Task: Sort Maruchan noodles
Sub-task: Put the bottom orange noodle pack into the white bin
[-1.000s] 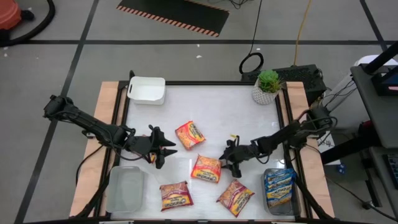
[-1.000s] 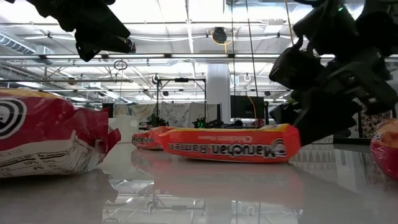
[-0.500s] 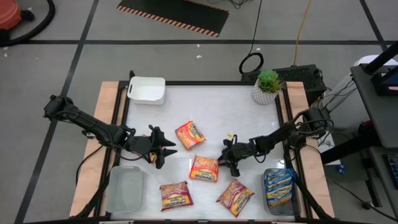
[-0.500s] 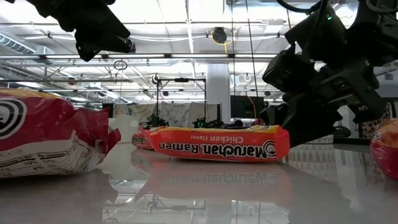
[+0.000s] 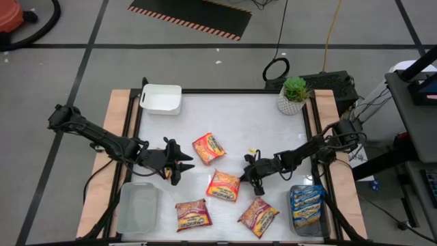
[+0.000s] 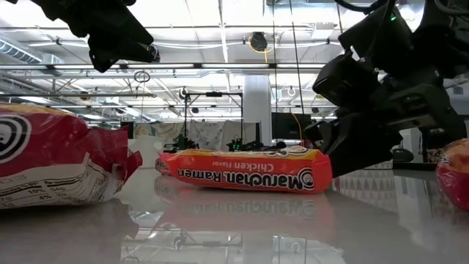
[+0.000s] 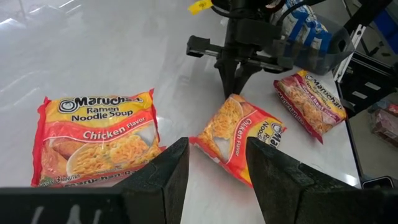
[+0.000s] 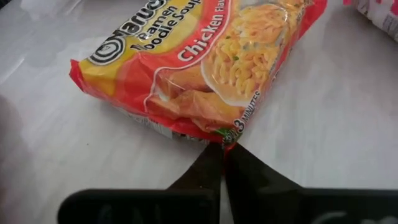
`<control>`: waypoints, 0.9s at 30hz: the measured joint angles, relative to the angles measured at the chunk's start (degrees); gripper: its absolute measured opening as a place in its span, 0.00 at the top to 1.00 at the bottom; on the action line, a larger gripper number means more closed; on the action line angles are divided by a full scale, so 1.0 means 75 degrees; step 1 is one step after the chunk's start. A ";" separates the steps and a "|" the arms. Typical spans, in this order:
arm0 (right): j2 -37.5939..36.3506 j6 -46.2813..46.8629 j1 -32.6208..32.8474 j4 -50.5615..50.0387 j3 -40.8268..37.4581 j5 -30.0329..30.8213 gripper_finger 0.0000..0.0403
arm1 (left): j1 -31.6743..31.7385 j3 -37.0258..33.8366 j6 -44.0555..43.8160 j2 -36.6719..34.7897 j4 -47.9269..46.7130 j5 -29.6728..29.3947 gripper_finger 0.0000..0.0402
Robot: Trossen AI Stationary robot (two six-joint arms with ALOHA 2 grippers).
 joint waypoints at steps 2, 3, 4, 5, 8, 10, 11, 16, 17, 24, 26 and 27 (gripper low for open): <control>-0.0202 -0.0079 0.0017 -0.0150 -0.0016 0.0193 1.00 | 0.0001 0.0000 0.0000 0.0000 0.0000 -0.0001 0.59; -0.0339 -0.0089 0.0029 -0.0193 -0.0023 0.0364 1.00 | 0.0000 0.0000 0.0000 0.0000 -0.0002 0.0001 0.59; -0.0496 -0.0090 0.0040 -0.0206 -0.0022 0.0526 1.00 | 0.0000 0.0000 0.0000 0.0000 -0.0003 0.0001 0.59; -0.0678 -0.0094 0.0069 -0.0246 -0.0017 0.0725 1.00 | 0.0002 0.0000 0.0000 0.0000 -0.0003 0.0001 0.59; -0.1187 -0.0128 0.0210 -0.0445 -0.0015 0.1368 1.00 | 0.0000 0.0000 0.0000 0.0000 -0.0003 0.0000 0.59; -0.1529 -0.0214 0.0342 -0.0566 -0.0015 0.1812 1.00 | 0.0000 0.0000 -0.0068 0.0000 0.0000 0.0001 0.59; -0.1702 -0.0309 0.0416 -0.0526 -0.0015 0.2049 1.00 | 0.0002 0.0000 -0.0120 0.0000 0.0000 0.0001 0.59; -0.2482 -0.1011 0.0711 -0.0379 -0.0012 0.3504 1.00 | 0.0002 0.0000 -0.0210 0.0000 0.0119 0.0001 0.59; -0.2655 -0.1192 0.0758 -0.0331 -0.0012 0.3813 1.00 | 0.0000 0.0000 -0.0210 0.0000 0.0188 0.0001 0.59; -0.3823 -0.2453 0.0951 0.0166 0.0000 0.5670 1.00 | 0.0000 0.0000 -0.0178 0.0000 0.0745 -0.0416 0.59; -0.4129 -0.2777 0.1029 0.0263 0.0000 0.5907 1.00 | 0.0001 0.0000 -0.0181 0.0000 0.0917 -0.0642 0.59; -0.4268 -0.2921 0.1066 0.0297 0.0000 0.6037 1.00 | 0.0002 0.0000 -0.0176 0.0000 0.1006 -0.0778 0.59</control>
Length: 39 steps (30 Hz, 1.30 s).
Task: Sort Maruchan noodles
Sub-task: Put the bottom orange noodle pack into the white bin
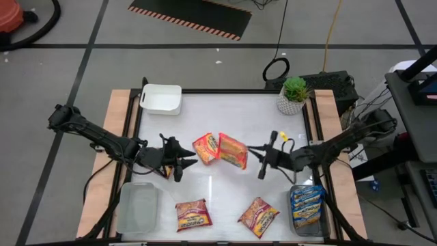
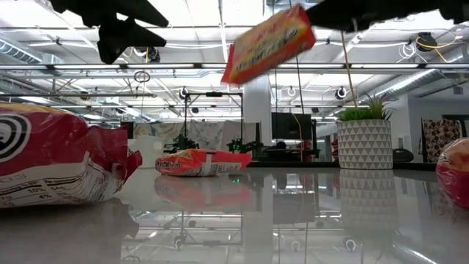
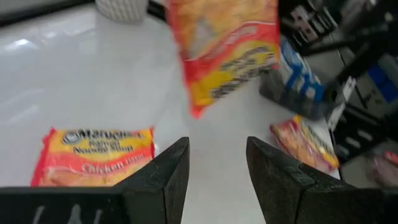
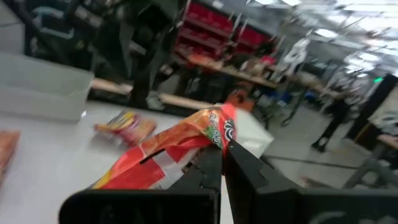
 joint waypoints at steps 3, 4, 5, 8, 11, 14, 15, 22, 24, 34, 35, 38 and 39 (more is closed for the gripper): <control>-0.0324 -0.0529 0.0135 0.0268 0.0000 0.0368 1.00 | -0.0002 0.0000 -0.0001 0.0007 0.0149 -0.0364 0.59; -0.0418 -0.0751 0.0169 0.0389 0.0000 0.0446 1.00 | -0.0002 0.0000 0.0001 0.0055 0.0228 -0.0416 0.59; -0.0503 -0.0963 0.0201 0.0527 0.0000 0.0456 1.00 | -0.0002 0.0000 0.0004 0.0125 0.0359 -0.0428 0.59; -0.0664 -0.1649 0.0245 0.1196 0.0000 0.0486 1.00 | -0.0022 0.0000 0.0157 0.0378 0.0778 -0.0439 0.59; -0.0739 -0.2379 0.0251 0.2057 0.0002 0.0623 1.00 | -0.0025 0.0000 0.0602 0.0816 0.1643 -0.0441 0.59; -0.0738 -0.3153 0.0243 0.2922 0.0006 0.0646 1.00 | -0.0022 0.0000 0.1230 0.1369 0.2935 -0.0444 0.59; -0.0738 -0.3349 0.0243 0.3134 0.0006 0.0649 1.00 | -0.0022 0.0000 0.1474 0.1558 0.3356 -0.0441 0.59; -0.0738 -0.3940 0.0245 0.4052 0.0009 0.0614 1.00 | -0.0033 0.0000 0.3141 0.3120 0.6316 -0.0086 0.59; -0.0738 -0.3944 0.0245 0.4050 0.0009 0.0607 1.00 | -0.0062 0.0008 0.3537 0.3616 0.7085 0.0009 0.58; -0.0738 -0.3585 0.0250 0.4475 0.0015 -0.0250 1.00 | -0.0103 0.1636 0.4593 0.5460 0.7922 -0.0006 0.26; -0.0738 -0.3474 0.0251 0.4509 0.0015 -0.0372 1.00 | -0.0075 0.1844 0.4576 0.5581 0.7923 -0.0007 0.23; -0.0737 -0.3121 0.0251 0.4528 0.0017 -0.0656 1.00 | -0.0040 0.2354 0.4605 0.5858 0.7913 -0.0026 0.17; -0.0735 -0.2996 0.0251 0.4516 0.0017 -0.0785 1.00 | -0.0043 0.2500 0.4633 0.5932 0.7923 -0.0025 0.16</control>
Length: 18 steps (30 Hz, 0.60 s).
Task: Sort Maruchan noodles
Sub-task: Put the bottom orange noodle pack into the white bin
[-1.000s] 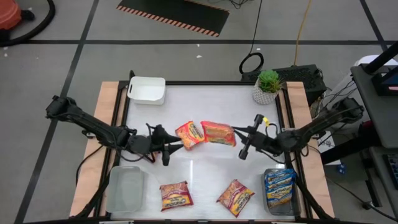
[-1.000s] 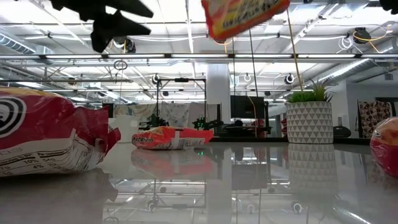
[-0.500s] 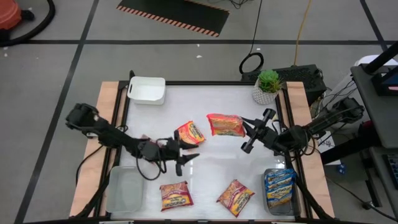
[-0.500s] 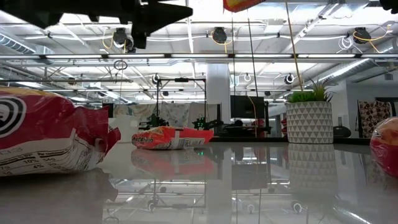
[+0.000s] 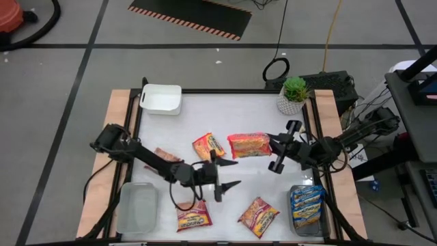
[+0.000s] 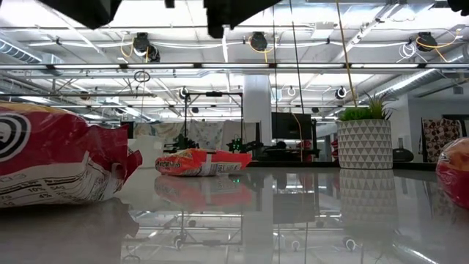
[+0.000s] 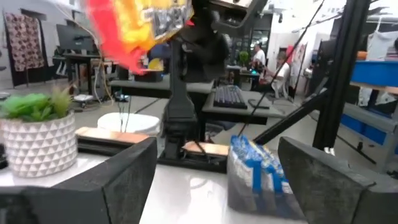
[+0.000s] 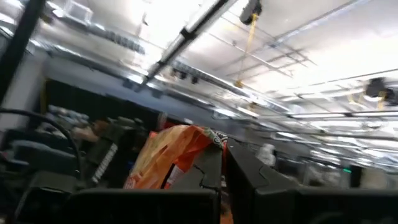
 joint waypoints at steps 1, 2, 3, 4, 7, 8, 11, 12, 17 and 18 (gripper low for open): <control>0.0003 0.0123 0.0000 0.0011 0.0000 -0.0110 1.00 | -0.0005 0.0108 0.0032 0.0045 -0.0012 0.0007 0.15; 0.0003 0.0237 0.0000 0.0020 0.0000 -0.0260 1.00 | -0.0010 0.0195 0.0051 0.0068 -0.0042 0.0009 0.15; 0.0003 0.0355 0.0000 0.0068 0.0000 -0.0394 1.00 | -0.0013 0.0301 0.0055 0.0099 -0.0038 0.0010 0.15; 0.0003 0.0464 0.0000 0.0118 0.0000 -0.0492 1.00 | 0.0001 0.0396 0.0058 0.0120 -0.0014 0.0016 0.15; 0.0003 0.0718 0.0000 0.0166 0.0000 -0.0793 1.00 | 0.0045 0.0551 0.0168 0.0124 0.0003 0.0005 0.15; 0.0003 0.0796 0.0000 0.0161 0.0000 -0.0830 1.00 | 0.0066 0.0593 0.0229 0.0129 0.0001 -0.0012 0.15; 0.0064 0.0920 0.0000 0.0184 0.0000 -0.0838 1.00 | 0.0147 0.0674 0.0499 0.0129 0.0011 -0.0040 0.15; 0.0102 0.0920 0.0000 0.0195 0.0000 -0.0835 1.00 | 0.0180 0.0680 0.0583 0.0129 0.0064 -0.0040 0.15; 0.0263 0.0837 -0.0004 0.0272 0.0000 -0.0804 1.00 | 0.0373 0.0680 0.0990 0.0118 0.1090 -0.0061 0.15; 0.0265 0.0806 -0.0009 0.0273 0.0000 -0.0782 1.00 | 0.0397 0.0680 0.1094 0.0116 0.1325 -0.0065 0.15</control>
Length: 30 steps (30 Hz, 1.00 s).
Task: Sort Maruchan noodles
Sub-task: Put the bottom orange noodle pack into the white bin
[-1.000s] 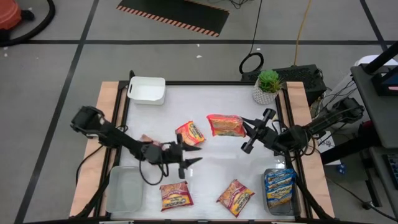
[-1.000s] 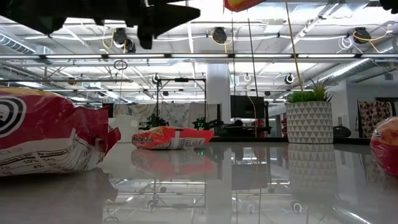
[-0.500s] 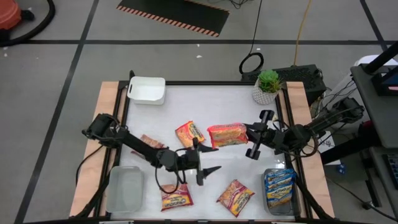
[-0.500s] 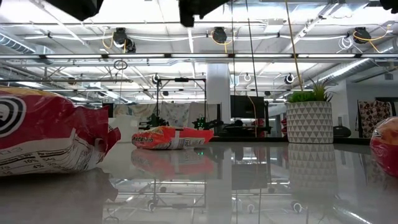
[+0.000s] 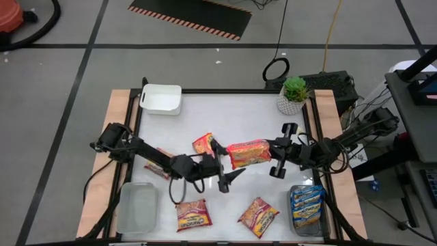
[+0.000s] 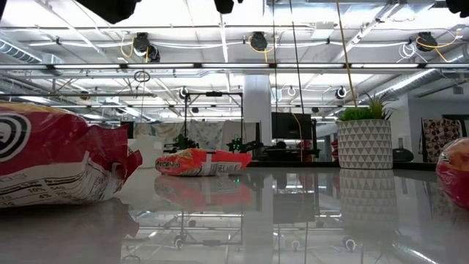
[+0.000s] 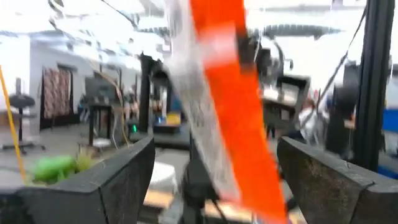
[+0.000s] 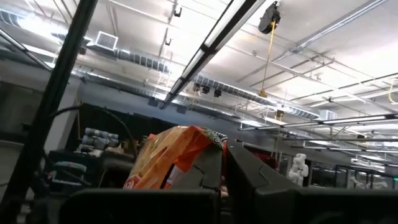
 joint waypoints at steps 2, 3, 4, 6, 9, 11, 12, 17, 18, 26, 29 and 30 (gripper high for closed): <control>-0.0003 -0.0102 0.0000 0.0024 0.0000 0.0205 1.00 | 0.0032 -0.0001 0.0159 -0.0002 0.0349 0.0002 0.15; -0.0003 -0.0236 0.0000 0.0032 0.0000 0.0344 1.00 | 0.0032 0.0000 0.0206 -0.0002 0.0429 0.0002 0.15; -0.0003 -0.0338 0.0003 0.0023 0.0000 0.0443 1.00 | 0.0040 0.0000 0.0219 -0.0002 0.0497 0.0002 0.15; -0.0003 -0.0477 0.0009 0.0015 0.0000 0.0605 1.00 | 0.0079 0.0000 0.0219 -0.0002 0.0538 -0.0001 0.15; -0.0003 -0.0598 0.0012 0.0015 0.0000 0.0608 1.00 | 0.0145 0.0000 0.0151 -0.0002 0.0500 -0.0001 0.15; -0.0003 -0.0698 0.0014 0.0048 0.0000 0.0607 1.00 | 0.0157 0.0000 0.0005 -0.0002 0.0325 -0.0008 0.15; -0.0003 -0.0754 0.0026 0.0100 0.0000 0.0607 1.00 | 0.0153 0.0000 -0.0091 -0.0002 0.0205 -0.0009 0.15; -0.0012 -0.1067 0.0113 0.0433 0.0000 0.0605 1.00 | 0.0147 -0.0003 -0.0612 0.0033 -0.0157 -0.0004 0.15; -0.0012 -0.1138 0.0146 0.0511 0.0000 0.0599 1.00 | 0.0148 -0.0003 -0.0642 0.0076 -0.0083 -0.0007 0.15; -0.0015 -0.1611 0.0345 0.1318 0.0000 0.0557 1.00 | 0.0273 -0.0006 -0.0934 0.0167 0.0339 -0.0004 0.16; -0.0017 -0.1612 0.0350 0.1628 0.0000 0.0538 1.00 | 0.0392 0.0010 -0.0903 0.0167 0.0842 0.0163 0.21; -0.0017 -0.1612 0.0350 0.1693 0.0000 0.0522 1.00 | 0.0431 0.0061 -0.0903 0.0167 0.0921 0.0276 0.23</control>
